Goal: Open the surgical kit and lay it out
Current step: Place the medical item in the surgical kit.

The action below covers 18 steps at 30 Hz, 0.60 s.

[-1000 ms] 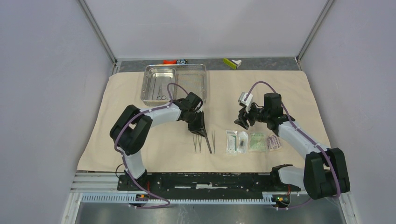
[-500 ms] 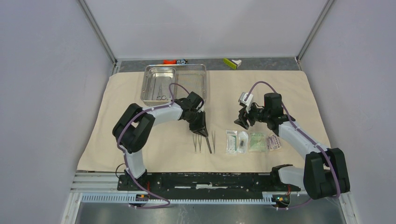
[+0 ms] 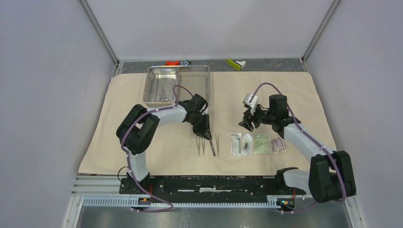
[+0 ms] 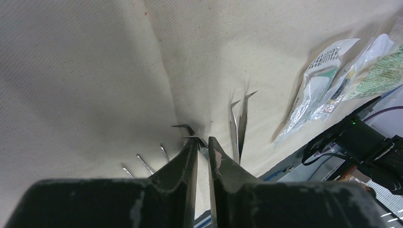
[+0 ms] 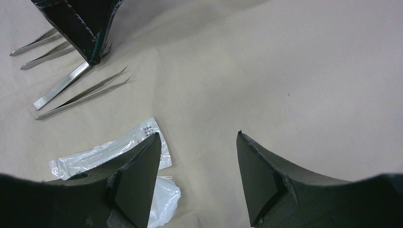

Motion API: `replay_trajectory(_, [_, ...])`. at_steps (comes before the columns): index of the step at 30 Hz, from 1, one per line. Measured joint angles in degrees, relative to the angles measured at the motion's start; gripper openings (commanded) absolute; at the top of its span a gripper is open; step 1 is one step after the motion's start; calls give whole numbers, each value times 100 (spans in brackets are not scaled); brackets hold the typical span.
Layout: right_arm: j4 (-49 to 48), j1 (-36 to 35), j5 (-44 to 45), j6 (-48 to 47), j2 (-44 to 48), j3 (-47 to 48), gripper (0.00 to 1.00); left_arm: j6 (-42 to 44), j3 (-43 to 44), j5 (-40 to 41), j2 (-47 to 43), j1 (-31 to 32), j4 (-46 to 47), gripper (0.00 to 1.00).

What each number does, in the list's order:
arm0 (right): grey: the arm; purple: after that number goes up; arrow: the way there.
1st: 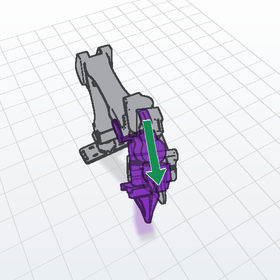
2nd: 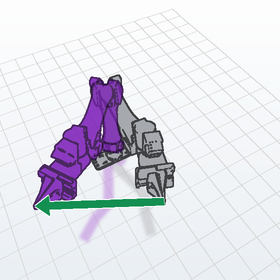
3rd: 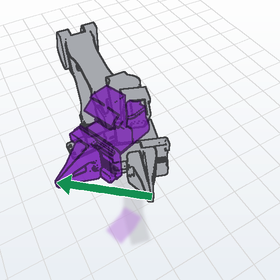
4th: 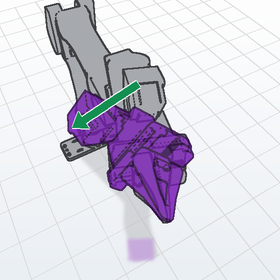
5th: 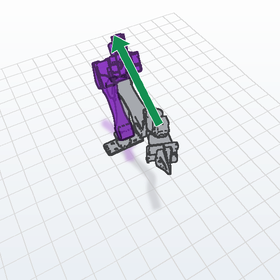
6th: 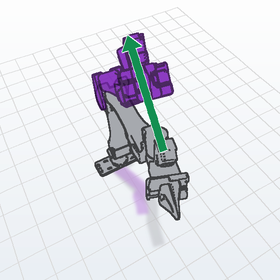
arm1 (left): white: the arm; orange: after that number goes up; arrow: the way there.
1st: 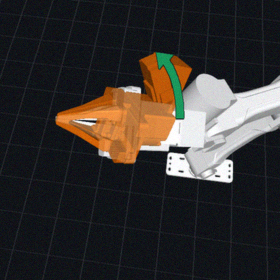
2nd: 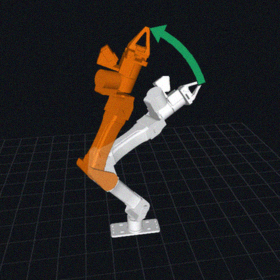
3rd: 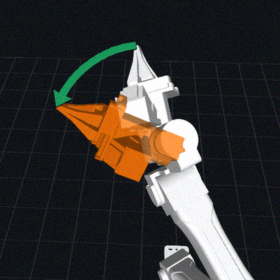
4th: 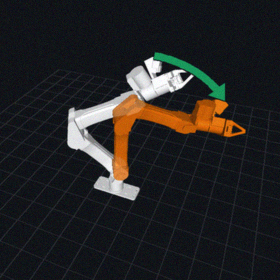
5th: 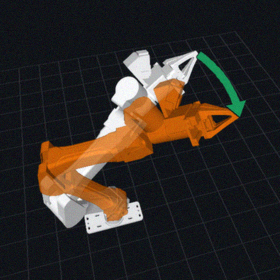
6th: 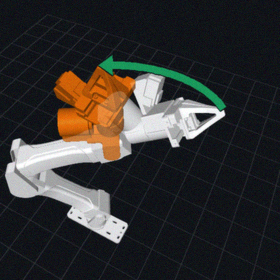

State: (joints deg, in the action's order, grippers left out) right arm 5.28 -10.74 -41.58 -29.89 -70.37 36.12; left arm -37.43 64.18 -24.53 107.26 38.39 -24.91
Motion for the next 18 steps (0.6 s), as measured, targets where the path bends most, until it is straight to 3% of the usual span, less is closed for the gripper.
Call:
replay_trajectory(3, [0, 7, 0, 0, 0, 0, 67, 0, 0, -7, 39, -2, -2, 19])
replay_trajectory(11, [0, 31, -13, 0, 0, 0, 67, -2, 2, -44, 39, -2, 28, 3])
replay_trajectory(18, [2, 37, -39, 0, -15, 0, 67, -2, 2, -101, 35, -2, 33, 2])
